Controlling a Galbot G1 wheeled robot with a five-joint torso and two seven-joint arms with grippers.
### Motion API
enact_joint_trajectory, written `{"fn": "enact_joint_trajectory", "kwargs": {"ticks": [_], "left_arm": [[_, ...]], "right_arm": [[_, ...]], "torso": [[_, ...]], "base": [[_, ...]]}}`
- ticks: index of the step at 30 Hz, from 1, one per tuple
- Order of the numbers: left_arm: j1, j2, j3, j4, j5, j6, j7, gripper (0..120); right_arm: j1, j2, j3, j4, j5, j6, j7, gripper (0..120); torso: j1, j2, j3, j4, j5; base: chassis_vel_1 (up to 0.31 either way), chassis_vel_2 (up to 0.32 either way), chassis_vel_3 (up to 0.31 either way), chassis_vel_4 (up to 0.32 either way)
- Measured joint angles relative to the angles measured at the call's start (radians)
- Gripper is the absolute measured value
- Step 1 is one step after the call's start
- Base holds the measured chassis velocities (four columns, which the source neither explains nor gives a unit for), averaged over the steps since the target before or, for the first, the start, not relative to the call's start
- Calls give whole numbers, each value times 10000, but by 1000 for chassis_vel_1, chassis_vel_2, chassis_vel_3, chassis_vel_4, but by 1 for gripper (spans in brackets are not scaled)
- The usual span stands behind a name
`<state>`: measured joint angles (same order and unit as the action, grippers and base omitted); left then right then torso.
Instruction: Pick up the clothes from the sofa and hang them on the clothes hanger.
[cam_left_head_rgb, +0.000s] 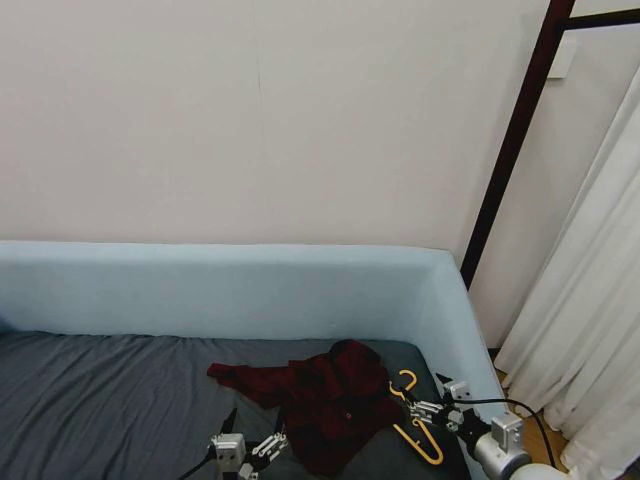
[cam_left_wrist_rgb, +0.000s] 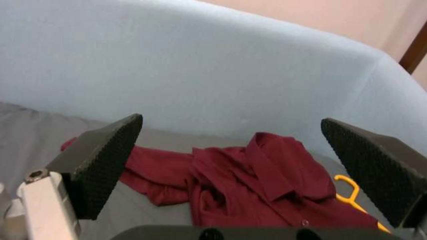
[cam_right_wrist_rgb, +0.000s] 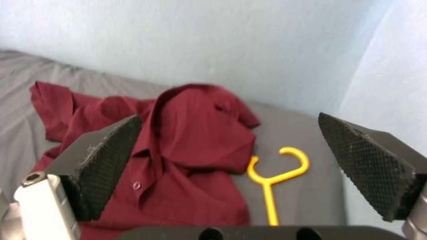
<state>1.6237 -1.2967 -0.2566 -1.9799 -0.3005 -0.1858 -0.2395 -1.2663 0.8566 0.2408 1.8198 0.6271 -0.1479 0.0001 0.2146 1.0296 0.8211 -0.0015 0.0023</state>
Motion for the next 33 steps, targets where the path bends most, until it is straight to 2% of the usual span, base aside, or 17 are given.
{"fn": "enact_joint_trajectory", "kwargs": {"ticks": [3,5,8,14,18,25,29,31,33], "left_arm": [[604,105,-474,-78,-53,-230,114,100],[664,112,-521,-79,-53,-267,120,100],[1186,103,-908,-134,-55,-578,139,99],[1556,17,-1090,-199,-9,-784,166,99],[1936,-109,-1211,-193,200,-1062,164,99],[2160,-211,-1287,-350,364,-1097,150,99],[2156,-306,-1298,-470,475,-1046,130,99],[2151,-320,-1298,-477,503,-1038,129,99],[2151,-336,-1310,-477,519,-1038,127,99]], "right_arm": [[938,348,-977,-1002,83,143,-70,100],[1025,386,-1073,-1079,92,153,-76,100],[2151,968,-2359,-2120,104,287,-250,100],[3025,1589,-3399,-3182,113,423,-383,100],[3853,2390,-4265,-4380,122,668,-431,100],[4592,3319,-4530,-5727,85,997,-591,100],[4888,3720,-4554,-6684,101,1000,-710,88],[4921,3798,-4548,-6928,94,1019,-755,86],[4926,3911,-4410,-7102,49,1224,-771,78]], "torso": [[0,0,1,5,4],[-1,0,1,6,4],[0,0,1,3,2],[-1,0,1,2,2],[0,0,1,2,2],[0,0,0,2,1],[0,0,0,1,2],[0,0,1,0,2],[0,0,1,-1,4]], "base": [[0,0,0,0],[0,0,0,0],[0,0,0,0],[0,0,0,0],[0,0,0,0],[0,0,0,0],[0,0,0,0],[0,0,0,0],[0,0,0,0]]}}
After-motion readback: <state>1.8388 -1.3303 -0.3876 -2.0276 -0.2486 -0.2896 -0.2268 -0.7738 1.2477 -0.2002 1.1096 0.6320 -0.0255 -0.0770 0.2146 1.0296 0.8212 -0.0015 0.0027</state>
